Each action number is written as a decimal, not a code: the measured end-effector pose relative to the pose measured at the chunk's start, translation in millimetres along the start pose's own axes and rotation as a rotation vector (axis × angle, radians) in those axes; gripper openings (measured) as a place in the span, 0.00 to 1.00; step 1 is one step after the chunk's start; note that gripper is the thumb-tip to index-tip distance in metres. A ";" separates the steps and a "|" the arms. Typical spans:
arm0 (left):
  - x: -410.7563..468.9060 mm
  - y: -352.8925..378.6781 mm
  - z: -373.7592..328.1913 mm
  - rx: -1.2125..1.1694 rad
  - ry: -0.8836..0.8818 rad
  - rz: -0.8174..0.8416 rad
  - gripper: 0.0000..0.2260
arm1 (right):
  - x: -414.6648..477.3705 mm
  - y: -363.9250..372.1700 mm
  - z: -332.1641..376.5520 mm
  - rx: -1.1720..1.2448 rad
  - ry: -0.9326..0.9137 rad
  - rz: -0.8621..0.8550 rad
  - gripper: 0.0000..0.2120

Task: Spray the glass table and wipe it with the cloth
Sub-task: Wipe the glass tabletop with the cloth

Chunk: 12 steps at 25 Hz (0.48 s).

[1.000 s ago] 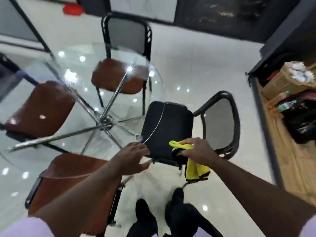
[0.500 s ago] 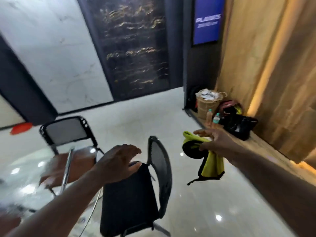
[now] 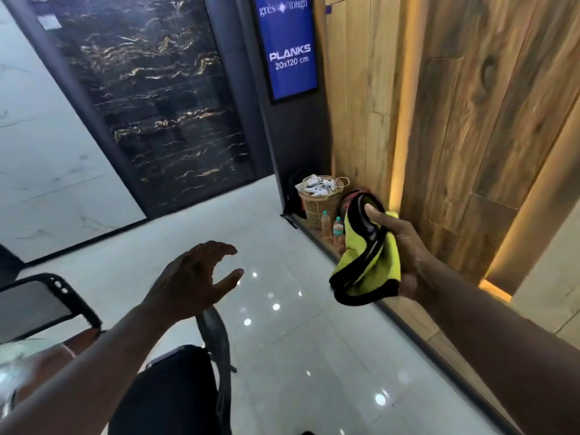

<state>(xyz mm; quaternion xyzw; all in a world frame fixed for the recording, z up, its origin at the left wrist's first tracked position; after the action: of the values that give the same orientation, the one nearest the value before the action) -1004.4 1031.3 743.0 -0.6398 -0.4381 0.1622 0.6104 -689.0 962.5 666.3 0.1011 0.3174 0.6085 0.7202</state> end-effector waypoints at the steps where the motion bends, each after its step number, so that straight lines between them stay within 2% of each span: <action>1: 20.3 8.5 7.9 -0.046 -0.032 -0.020 0.23 | 12.5 0.1 8.6 0.012 0.020 0.019 0.25; 3: 57.3 30.6 27.2 -0.123 -0.085 -0.044 0.22 | 45.5 -1.3 27.0 -0.061 0.052 0.032 0.19; 5: 92.6 55.1 49.0 -0.153 -0.075 -0.055 0.21 | 80.8 -5.0 47.4 -0.292 0.039 -0.010 0.19; 9: 155.4 95.9 106.3 -0.309 -0.136 -0.070 0.19 | 156.3 -24.2 107.4 -1.009 -0.120 -0.284 0.41; 11: 182.3 115.5 129.4 -0.340 -0.148 -0.073 0.19 | 191.2 -25.7 125.4 -1.284 -0.103 -0.369 0.46; 12: 191.1 119.2 139.3 -0.340 -0.166 -0.076 0.19 | 210.1 -19.4 128.2 -1.354 -0.093 -0.358 0.45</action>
<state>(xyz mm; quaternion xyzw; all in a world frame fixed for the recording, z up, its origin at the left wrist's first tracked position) -956.9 1280.6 667.3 -0.7010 -0.5320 0.1150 0.4609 -586.7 1186.3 685.6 -0.3976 -0.1508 0.5395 0.7267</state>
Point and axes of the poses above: each hand's wrist, its own x-axis towards the middle knuckle, its own y-axis out of the palm, z = x × y, the point moved 10 cm from there along x, towards the middle knuckle, and after that the axes turned 3 degrees about -x, right-handed, at the moved point
